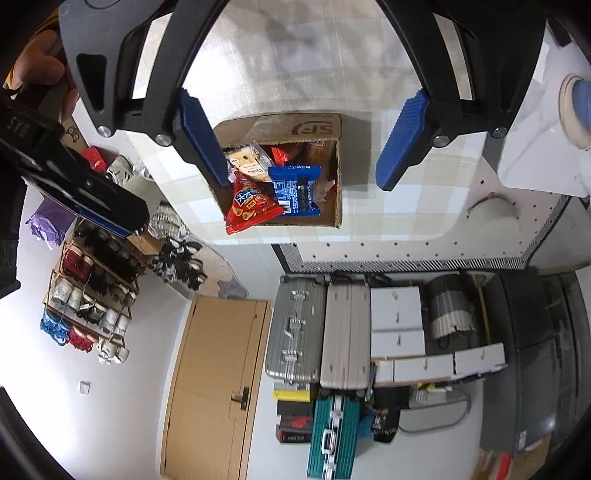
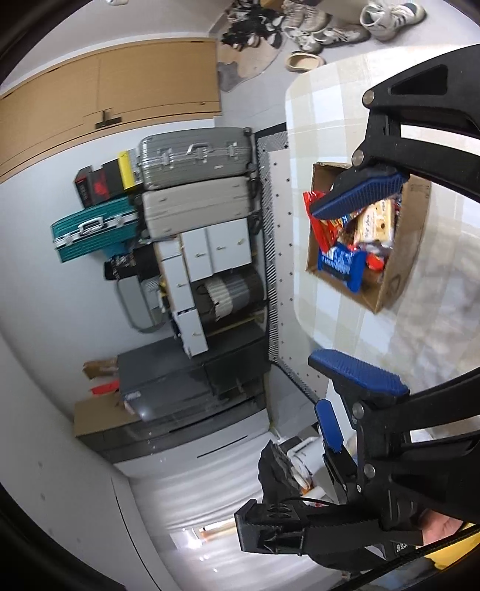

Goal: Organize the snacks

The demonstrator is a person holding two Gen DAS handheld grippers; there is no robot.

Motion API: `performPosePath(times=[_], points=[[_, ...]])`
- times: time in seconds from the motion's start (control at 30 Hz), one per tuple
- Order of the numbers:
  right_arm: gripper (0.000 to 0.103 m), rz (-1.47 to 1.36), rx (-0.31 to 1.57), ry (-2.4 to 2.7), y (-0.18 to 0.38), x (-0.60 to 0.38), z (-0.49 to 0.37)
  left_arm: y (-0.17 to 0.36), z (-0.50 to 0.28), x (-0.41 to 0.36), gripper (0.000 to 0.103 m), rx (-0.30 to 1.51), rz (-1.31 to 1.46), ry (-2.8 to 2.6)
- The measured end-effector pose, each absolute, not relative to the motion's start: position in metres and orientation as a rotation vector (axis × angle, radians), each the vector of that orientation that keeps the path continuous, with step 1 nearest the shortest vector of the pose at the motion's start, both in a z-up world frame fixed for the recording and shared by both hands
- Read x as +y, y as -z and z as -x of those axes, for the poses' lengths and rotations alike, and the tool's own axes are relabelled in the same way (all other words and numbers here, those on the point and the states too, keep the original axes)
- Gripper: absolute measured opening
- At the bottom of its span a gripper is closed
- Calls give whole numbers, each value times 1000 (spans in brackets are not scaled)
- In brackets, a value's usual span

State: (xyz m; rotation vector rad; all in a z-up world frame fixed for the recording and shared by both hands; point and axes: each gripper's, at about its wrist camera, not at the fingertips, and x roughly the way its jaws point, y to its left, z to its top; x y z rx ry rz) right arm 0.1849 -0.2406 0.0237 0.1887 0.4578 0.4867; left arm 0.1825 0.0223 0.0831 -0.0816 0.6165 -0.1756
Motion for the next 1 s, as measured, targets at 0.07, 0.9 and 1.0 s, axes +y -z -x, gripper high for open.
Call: performPosePath(times=[0.07, 0.9, 1.0], points=[[79, -171, 428, -496, -27, -240, -164, -91, -161, 24, 83, 591, 72, 165], [102, -79, 217, -470, 60, -274, -66, -29, -27, 81, 102, 417, 98, -35], [102, -93, 204, -456, 77, -278, -71, -7, -35, 78, 102, 390, 73, -46]])
